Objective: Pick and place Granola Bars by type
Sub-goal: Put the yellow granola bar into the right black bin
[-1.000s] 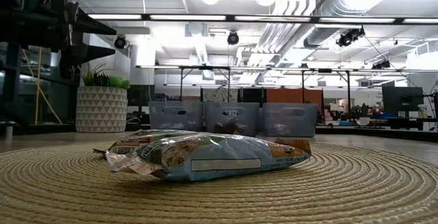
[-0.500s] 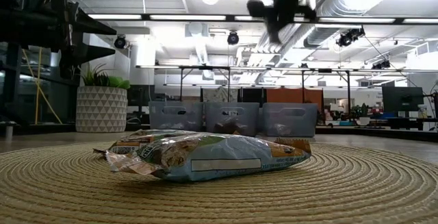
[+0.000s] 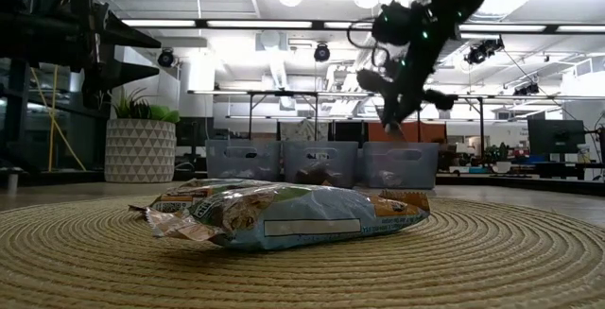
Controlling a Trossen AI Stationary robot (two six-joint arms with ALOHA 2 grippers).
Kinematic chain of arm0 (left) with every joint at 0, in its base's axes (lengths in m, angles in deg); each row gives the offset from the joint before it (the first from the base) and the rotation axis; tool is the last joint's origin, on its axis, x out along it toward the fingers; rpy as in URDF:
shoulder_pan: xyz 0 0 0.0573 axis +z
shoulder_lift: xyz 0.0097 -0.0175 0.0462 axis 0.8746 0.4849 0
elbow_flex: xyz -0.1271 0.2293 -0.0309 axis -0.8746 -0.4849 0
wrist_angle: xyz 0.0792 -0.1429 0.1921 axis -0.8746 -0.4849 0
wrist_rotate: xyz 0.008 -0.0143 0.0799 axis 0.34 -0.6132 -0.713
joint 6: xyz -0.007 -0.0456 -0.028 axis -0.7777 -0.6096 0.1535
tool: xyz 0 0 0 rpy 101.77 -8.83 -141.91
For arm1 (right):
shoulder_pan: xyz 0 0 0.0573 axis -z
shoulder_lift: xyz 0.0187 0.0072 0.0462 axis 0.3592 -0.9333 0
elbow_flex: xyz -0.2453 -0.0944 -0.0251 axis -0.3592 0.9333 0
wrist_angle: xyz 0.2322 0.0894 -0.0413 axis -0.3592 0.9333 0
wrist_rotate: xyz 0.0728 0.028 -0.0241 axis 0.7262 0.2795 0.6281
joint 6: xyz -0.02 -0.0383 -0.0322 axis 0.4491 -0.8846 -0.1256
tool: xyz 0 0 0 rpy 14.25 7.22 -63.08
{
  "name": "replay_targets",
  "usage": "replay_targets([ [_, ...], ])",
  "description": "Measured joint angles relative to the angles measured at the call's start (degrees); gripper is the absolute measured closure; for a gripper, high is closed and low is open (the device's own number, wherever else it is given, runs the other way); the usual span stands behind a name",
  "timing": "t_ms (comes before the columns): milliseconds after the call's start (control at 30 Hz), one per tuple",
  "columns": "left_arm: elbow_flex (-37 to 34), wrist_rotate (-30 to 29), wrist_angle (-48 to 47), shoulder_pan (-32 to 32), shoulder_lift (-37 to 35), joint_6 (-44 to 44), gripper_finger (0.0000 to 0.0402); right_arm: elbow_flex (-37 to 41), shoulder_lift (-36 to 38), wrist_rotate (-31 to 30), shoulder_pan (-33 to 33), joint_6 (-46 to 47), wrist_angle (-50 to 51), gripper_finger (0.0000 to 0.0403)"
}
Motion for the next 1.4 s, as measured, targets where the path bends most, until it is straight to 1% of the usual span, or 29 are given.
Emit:
replay_targets([
  [133, 0.00, 0.00, -0.01, -0.02, 0.01, 0.00, 0.0190, 3.87, -0.02, 2.06, 0.30, 0.47, -3.06, 0.0363],
  [200, 0.00, 0.00, -0.01, -0.01, 0.00, 0.00, 0.0190, 5.31, -0.02, 2.12, 0.30, 0.32, -2.72, 0.0363],
  [433, 0.00, 0.00, -0.01, -0.01, 0.00, 0.00, 0.0190, 8.00, -0.02, 3.46, 0.56, -3.01, -3.44, 0.0364],
  [600, 0.00, 0.00, -0.01, -0.02, 0.01, 0.00, 0.0190, 8.14, -0.02, 3.37, 0.76, -4.56, -2.31, 0.0362],
  [967, 0.00, 0.00, -0.01, 0.00, 0.01, 0.00, 0.0190, 8.12, -0.02, 3.44, 1.54, -4.18, -2.22, 0.0335],
  [1300, 0.00, 0.00, -0.01, -0.02, -0.01, 0.00, 0.0190, 8.12, -0.02, 3.26, 1.52, -4.18, -2.41, 0.0334],
  [1400, 0.00, 0.00, -0.01, 0.00, -0.01, 0.00, 0.0190, 8.12, -0.02, 4.07, 1.52, -4.96, -3.95, 0.0334],
])
